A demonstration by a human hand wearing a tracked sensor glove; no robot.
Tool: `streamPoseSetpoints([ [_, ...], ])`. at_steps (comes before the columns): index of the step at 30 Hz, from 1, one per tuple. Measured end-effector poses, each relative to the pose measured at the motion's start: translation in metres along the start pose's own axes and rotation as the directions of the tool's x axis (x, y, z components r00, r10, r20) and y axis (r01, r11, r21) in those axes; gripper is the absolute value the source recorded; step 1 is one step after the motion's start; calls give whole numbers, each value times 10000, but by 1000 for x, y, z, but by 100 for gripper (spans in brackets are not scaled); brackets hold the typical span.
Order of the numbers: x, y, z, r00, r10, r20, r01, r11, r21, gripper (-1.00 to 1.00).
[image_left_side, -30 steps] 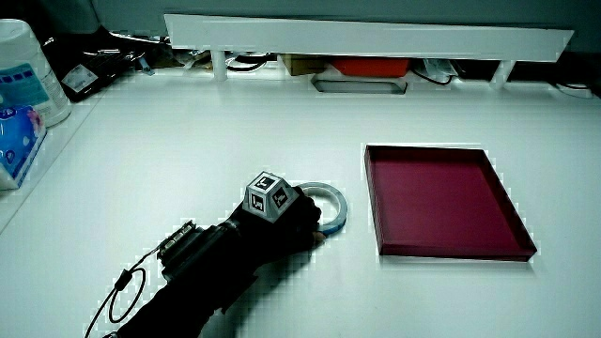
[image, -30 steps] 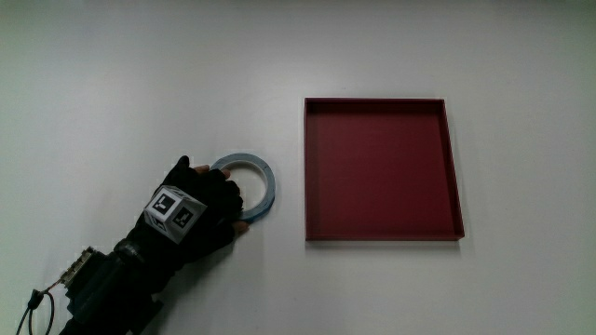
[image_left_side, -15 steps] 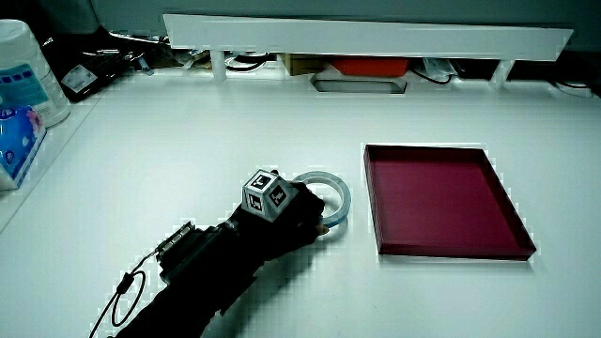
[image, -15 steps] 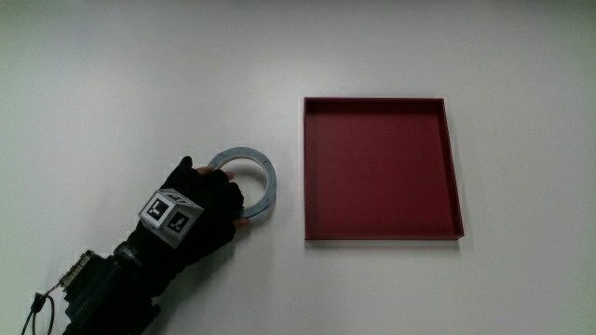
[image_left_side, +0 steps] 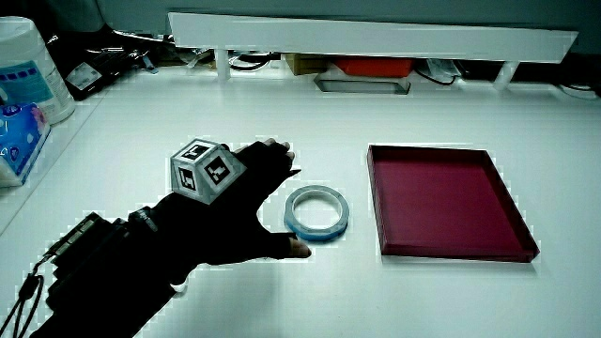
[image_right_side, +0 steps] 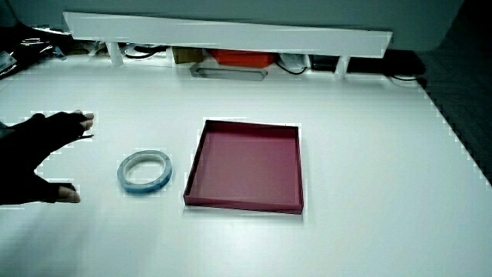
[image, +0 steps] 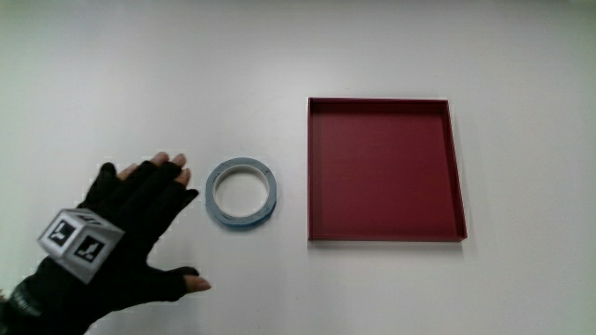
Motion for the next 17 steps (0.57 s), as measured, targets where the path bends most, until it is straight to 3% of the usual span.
streamPoseSetpoints([
  [5, 14, 7, 22, 9992, -363, 164, 356, 9985, 420, 100],
  [6, 12, 9, 19, 9980, -476, 422, 452, 9974, 554, 100],
  [7, 19, 11, 28, 9986, -517, 74, 513, 9977, 445, 100],
  [8, 20, 13, 27, 9975, -653, 252, 638, 9963, 570, 100],
  [12, 37, 27, 38, 9934, -1145, 66, 1135, 9899, 851, 100],
  [13, 36, 30, 33, 9930, -1151, 271, 1119, 9888, 988, 100],
  [15, 45, 39, 37, 9903, -1379, 147, 1364, 9878, 754, 100],
  [17, 47, 48, 31, 9862, -1612, 375, 1558, 9807, 1184, 100],
])
